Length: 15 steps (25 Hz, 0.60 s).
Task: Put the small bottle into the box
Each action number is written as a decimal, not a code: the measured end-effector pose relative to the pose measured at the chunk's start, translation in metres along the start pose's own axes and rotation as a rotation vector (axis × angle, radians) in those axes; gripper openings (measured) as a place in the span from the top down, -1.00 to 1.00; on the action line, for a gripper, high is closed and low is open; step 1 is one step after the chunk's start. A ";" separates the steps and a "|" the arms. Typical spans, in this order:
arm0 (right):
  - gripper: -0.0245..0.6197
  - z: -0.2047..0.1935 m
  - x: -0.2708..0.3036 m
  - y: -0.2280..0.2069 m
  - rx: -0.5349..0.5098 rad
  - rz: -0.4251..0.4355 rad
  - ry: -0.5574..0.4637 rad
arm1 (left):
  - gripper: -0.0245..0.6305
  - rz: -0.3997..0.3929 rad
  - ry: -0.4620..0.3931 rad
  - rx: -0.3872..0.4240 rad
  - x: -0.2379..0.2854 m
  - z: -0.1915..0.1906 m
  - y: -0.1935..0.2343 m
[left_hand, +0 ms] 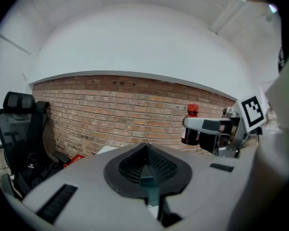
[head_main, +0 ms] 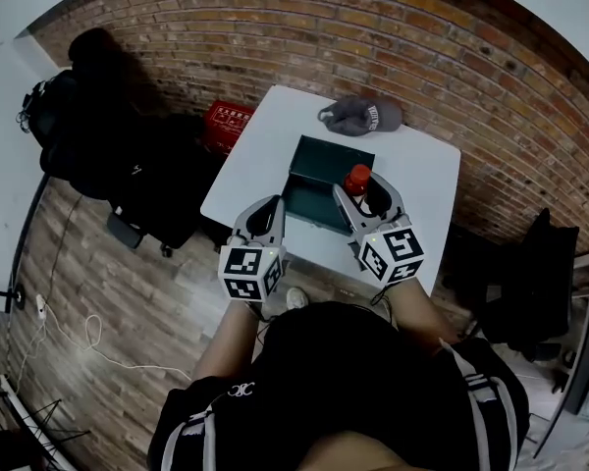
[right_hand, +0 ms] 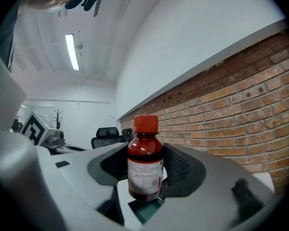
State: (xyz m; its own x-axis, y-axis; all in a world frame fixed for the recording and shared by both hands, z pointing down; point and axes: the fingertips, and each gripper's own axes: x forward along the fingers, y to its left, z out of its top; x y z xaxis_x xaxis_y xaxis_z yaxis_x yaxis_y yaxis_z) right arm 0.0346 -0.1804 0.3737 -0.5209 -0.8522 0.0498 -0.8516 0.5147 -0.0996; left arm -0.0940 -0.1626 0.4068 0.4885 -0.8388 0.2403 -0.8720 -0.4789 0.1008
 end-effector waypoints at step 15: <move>0.23 -0.063 0.074 -0.024 -0.080 0.058 0.227 | 0.89 -0.013 0.126 -0.058 0.064 -0.040 0.054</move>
State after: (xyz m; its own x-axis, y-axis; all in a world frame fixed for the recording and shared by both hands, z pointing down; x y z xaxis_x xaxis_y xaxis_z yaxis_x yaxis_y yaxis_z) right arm 0.0128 -0.2497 0.4422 -0.5614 -0.7826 0.2692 -0.8170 0.5758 -0.0298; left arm -0.1107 -0.2321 0.4659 0.4955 -0.7914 0.3579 -0.8676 -0.4709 0.1599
